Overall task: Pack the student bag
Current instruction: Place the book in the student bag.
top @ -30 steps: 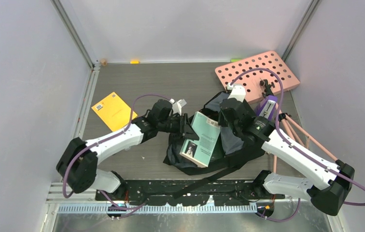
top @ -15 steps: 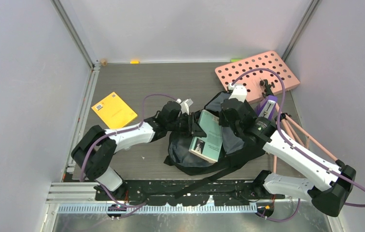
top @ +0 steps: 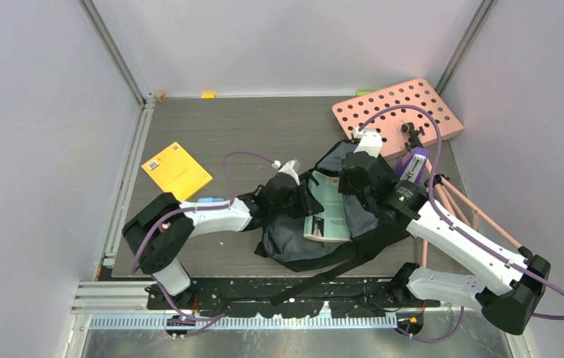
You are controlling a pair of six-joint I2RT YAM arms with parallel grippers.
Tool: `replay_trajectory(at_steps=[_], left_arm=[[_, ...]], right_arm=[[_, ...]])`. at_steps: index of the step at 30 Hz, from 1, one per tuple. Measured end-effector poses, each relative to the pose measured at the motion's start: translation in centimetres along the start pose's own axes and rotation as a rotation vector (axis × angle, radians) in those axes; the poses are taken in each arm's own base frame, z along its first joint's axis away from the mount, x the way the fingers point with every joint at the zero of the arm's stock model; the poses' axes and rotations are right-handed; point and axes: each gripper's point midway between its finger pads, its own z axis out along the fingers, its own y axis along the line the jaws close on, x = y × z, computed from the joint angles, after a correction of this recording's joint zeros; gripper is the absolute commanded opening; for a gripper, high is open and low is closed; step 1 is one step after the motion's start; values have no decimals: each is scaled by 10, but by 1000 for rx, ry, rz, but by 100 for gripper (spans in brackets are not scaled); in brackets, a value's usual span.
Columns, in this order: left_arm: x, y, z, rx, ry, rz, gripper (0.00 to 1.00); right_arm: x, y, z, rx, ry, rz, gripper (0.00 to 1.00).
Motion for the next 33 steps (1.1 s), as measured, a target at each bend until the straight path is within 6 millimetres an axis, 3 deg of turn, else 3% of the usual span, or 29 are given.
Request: replay_trajectory(at_steps=[7, 9, 14, 23, 29, 33], left_arm=[[-1, -15, 17, -16, -104, -18, 1], [-2, -16, 20, -21, -126, -23, 12], [-4, -18, 25, -25, -146, -18, 51], [-3, -19, 11, -53, -148, 34, 87], [17, -5, -10, -133, -110, 85, 91], [31, 3, -15, -175, -72, 112, 79]], right_arm=[[-1, 0, 0, 0, -5, 3, 0], [-1, 0, 0, 0, -5, 3, 0], [-2, 1, 1, -2, -8, 6, 0], [-1, 1, 1, -3, -7, 5, 0], [-1, 1, 1, -3, -7, 5, 1], [-1, 1, 1, -3, -7, 5, 0]])
